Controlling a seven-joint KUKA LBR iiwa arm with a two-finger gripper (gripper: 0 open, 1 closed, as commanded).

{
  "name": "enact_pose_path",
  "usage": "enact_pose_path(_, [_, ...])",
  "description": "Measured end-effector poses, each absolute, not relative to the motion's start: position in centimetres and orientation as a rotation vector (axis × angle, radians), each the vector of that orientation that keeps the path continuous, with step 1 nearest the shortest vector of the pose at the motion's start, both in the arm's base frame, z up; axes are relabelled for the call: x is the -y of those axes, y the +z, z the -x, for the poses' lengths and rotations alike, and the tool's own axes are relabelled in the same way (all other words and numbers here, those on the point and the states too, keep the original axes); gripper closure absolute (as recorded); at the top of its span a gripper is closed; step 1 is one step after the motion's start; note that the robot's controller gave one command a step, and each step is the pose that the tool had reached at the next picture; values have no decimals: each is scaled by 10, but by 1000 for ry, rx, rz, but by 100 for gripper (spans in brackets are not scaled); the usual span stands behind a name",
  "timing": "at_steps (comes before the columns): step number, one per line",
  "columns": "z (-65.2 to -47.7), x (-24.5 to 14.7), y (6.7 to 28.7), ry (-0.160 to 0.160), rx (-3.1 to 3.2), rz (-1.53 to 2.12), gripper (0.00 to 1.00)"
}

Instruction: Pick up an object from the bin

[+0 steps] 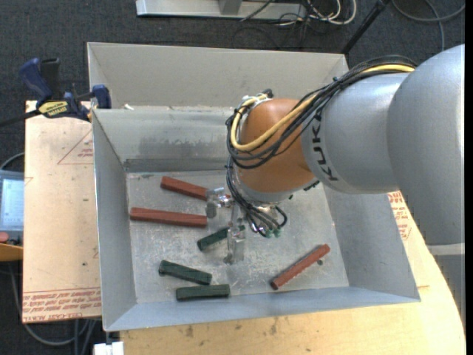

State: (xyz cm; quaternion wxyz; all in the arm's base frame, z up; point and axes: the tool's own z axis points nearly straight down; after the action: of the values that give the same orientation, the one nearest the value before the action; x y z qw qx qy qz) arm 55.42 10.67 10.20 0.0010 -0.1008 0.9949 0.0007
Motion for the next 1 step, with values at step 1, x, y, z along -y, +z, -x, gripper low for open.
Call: enact_pose_path(1, [-556, -108, 70, 2, -3107, 432, 0])
